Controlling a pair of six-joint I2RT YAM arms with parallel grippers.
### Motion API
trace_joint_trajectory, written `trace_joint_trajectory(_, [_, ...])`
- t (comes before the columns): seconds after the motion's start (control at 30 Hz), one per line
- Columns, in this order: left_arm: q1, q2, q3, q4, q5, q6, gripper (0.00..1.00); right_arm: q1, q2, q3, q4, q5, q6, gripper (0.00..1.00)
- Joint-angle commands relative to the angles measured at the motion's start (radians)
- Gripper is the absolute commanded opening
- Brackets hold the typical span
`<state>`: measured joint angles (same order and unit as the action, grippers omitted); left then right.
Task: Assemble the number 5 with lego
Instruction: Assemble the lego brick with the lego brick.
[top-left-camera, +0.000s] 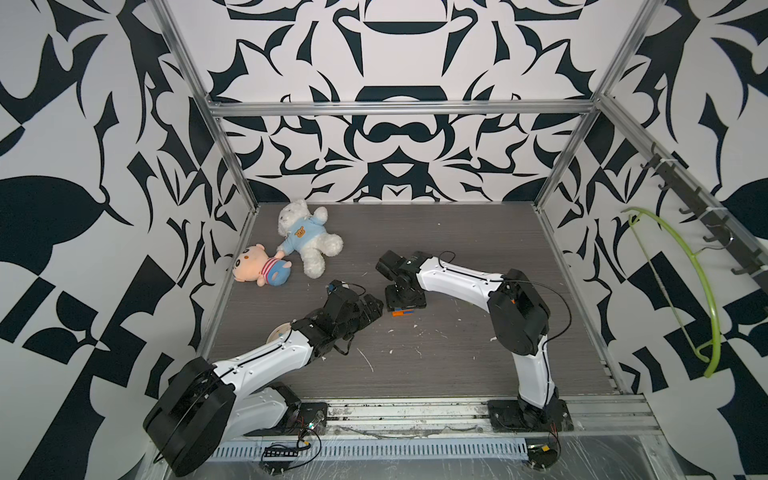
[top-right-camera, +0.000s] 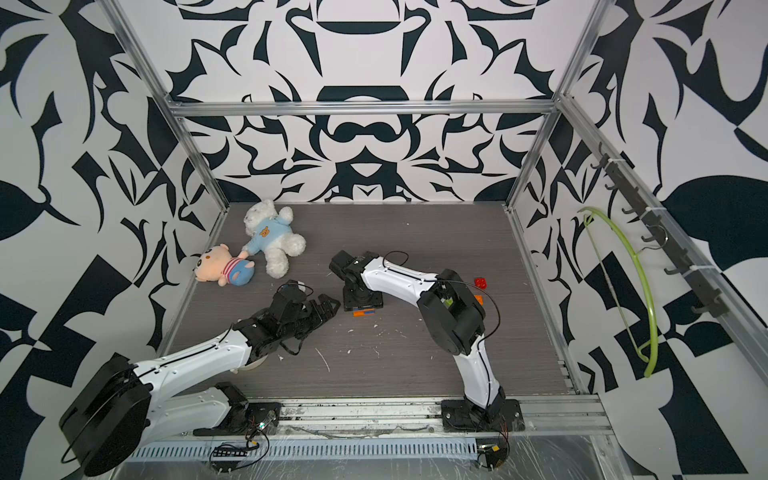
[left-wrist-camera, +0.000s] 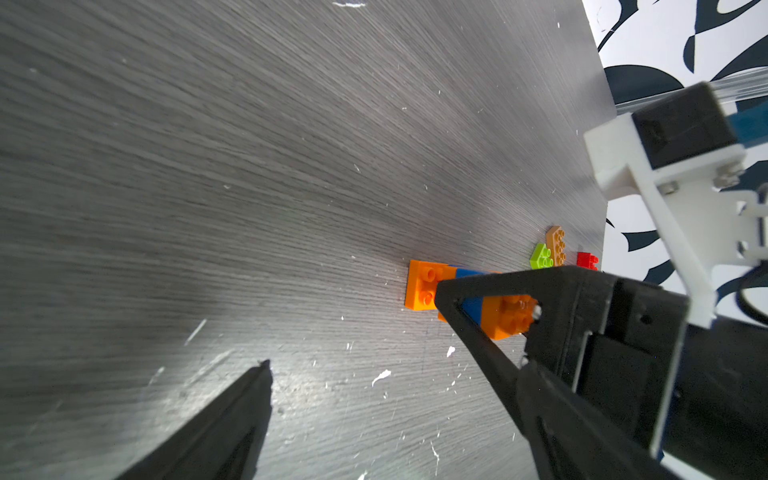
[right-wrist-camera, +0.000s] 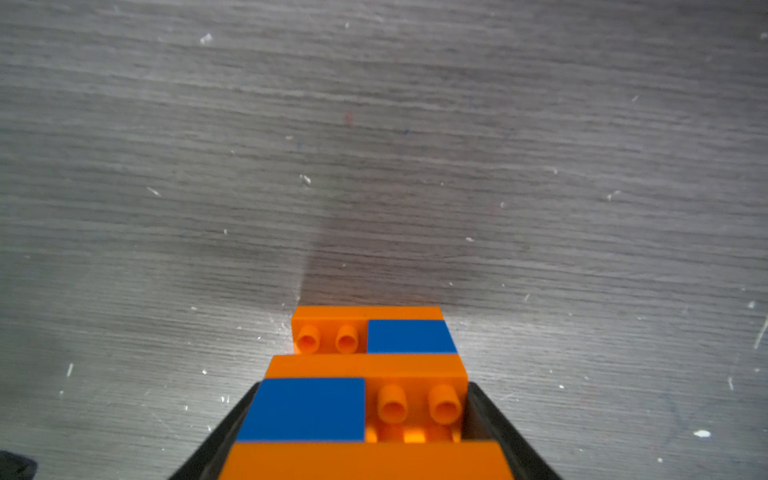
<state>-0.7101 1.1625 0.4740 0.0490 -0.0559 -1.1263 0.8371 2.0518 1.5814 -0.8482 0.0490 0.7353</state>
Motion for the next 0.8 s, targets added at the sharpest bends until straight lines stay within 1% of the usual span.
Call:
trace_joint_trajectory(0.0, [-0.002,-0.007,0.028,-0.006,-0.01,0.005,0.99,-0.003,0.06,-0.008,-0.002,-0.049,-0.009,0.63])
trace_joint_trajectory(0.53, [-0.002,-0.007,0.034,-0.019,-0.018,0.014,0.99,-0.001,0.087,0.023,-0.02,-0.051,-0.015,0.63])
trace_joint_trajectory(0.77, [-0.002,-0.032,0.021,-0.029,-0.029,0.011,0.99,0.002,0.078,0.024,-0.018,-0.04,-0.011,0.63])
